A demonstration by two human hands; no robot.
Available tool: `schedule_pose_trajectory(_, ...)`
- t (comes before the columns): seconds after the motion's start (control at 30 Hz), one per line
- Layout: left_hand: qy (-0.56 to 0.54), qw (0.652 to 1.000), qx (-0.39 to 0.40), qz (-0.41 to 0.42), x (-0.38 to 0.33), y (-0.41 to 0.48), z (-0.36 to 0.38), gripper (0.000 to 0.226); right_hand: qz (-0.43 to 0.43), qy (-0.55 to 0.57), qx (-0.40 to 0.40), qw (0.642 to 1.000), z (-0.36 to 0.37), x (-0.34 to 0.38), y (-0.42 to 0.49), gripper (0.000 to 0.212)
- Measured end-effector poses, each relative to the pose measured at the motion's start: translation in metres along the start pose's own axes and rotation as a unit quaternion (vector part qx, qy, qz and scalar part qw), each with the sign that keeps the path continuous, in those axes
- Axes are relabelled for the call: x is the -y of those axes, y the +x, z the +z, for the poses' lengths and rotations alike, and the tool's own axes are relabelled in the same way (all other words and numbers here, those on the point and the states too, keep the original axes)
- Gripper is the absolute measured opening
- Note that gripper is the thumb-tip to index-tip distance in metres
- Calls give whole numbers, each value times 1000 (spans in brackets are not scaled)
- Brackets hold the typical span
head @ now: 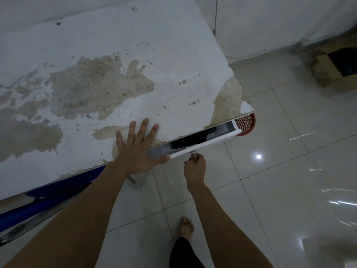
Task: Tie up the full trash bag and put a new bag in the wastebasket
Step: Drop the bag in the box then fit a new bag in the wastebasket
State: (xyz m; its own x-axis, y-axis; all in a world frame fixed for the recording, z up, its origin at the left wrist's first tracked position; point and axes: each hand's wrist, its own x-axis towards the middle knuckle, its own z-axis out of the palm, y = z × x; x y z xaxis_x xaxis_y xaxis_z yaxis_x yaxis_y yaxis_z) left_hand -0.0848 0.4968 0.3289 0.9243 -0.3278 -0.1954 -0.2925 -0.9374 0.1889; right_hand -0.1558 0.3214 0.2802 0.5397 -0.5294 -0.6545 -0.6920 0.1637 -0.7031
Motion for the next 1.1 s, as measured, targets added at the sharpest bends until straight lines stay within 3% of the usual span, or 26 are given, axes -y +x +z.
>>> schedule_pose_trajectory(0.13,3,1000,18,1,0,1,-2,114,27,1,-26,999,-1,-8,-7,15)
schedule_pose_trajectory(0.4,-16,999,36,-5,3,3,-4,112,70,0,-31,997,-1,-9,-4,21)
schedule_pose_trajectory(0.53,-22,998,51,-6,3,2,-5,113,57,8,-36,998,-3,-7,-7,18)
schedule_pose_trajectory(0.6,-26,998,57,-8,3,2,-6,113,-4,-9,-115,993,-3,-3,-15,21)
schedule_pose_trajectory(0.7,-24,998,56,-10,4,3,-6,113,-195,-38,-272,941,-11,11,-26,32)
schedule_pose_trajectory(0.8,-21,999,50,-5,4,2,-5,115,-298,-169,-265,901,-21,37,-16,33)
schedule_pose_trajectory(0.9,-28,998,49,-3,4,1,-5,116,-225,-353,-195,887,-28,56,12,44)
schedule_pose_trajectory(1.03,-28,999,47,-4,3,1,-5,116,-120,-420,-123,891,-28,68,38,71)
schedule_pose_trajectory(1.1,-31,998,47,-2,4,1,-5,115,-103,-431,-123,888,-24,69,41,72)
